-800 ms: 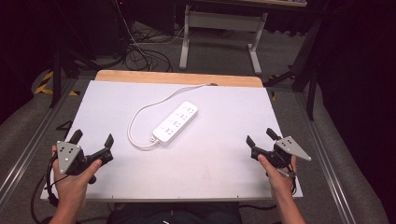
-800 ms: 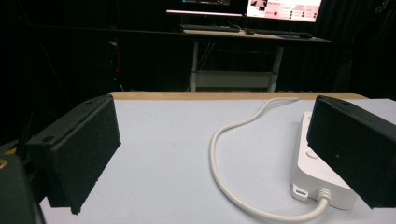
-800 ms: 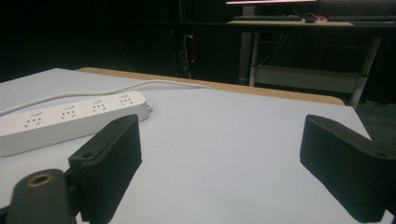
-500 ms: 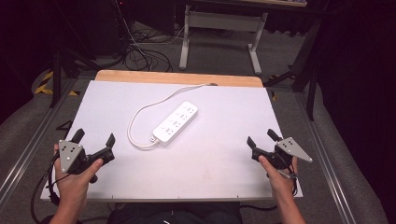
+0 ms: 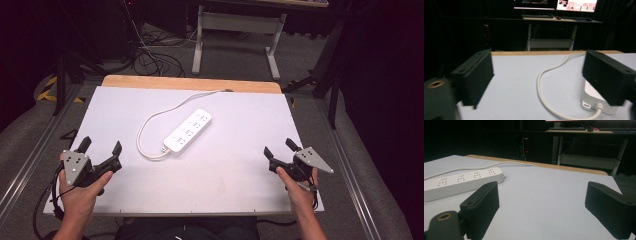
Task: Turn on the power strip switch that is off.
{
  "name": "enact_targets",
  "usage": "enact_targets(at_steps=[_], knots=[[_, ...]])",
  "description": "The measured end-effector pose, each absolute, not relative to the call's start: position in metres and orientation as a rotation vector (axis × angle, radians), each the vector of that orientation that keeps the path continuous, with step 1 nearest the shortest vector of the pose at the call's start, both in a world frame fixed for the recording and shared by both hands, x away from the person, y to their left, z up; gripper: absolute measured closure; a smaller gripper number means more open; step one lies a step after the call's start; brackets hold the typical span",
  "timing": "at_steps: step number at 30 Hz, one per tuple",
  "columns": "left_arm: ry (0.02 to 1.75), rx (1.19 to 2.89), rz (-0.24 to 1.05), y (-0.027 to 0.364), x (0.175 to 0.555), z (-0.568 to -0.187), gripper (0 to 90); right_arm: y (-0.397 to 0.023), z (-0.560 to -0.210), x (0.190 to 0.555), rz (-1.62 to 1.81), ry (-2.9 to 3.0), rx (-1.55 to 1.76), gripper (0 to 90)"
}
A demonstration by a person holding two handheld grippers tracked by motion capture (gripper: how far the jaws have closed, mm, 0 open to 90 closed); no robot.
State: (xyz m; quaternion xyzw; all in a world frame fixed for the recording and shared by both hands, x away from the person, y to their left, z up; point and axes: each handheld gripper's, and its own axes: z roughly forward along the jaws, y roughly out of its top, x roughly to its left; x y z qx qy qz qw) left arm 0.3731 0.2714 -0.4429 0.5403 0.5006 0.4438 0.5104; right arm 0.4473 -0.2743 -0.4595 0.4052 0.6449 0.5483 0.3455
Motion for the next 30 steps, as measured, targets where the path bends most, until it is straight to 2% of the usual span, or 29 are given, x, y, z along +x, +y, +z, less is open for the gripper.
enact_targets(at_steps=[2,9,13,14,18,25,29,30], knots=[[1.200,1.306,1.055,0.272,0.372,-0.442,25.7,-0.274,-0.459,0.447,1.424,1.676,1.049,12.5],[1.166,1.325,1.010,0.275,0.370,-0.439,65.8,-0.274,-0.459,0.447,1.421,1.681,1.042,12.7],[1.167,1.317,0.971,0.281,0.371,-0.437,80.0,-0.274,-0.459,0.446,1.423,1.678,1.046,12.9],[1.164,1.318,0.969,0.282,0.371,-0.437,80.0,-0.274,-0.459,0.446,1.423,1.678,1.046,12.9],[1.155,1.333,0.952,0.285,0.373,-0.437,89.7,-0.274,-0.459,0.446,1.423,1.680,1.047,13.2],[1.124,1.395,0.960,0.288,0.377,-0.431,90.0,-0.272,-0.458,0.445,1.419,1.699,1.035,13.8],[1.169,1.380,0.919,0.296,0.386,-0.426,90.0,-0.268,-0.458,0.443,1.423,1.715,1.011,14.0],[1.177,1.394,0.846,0.298,0.389,-0.423,90.0,-0.268,-0.457,0.442,1.421,1.717,1.005,14.0]])
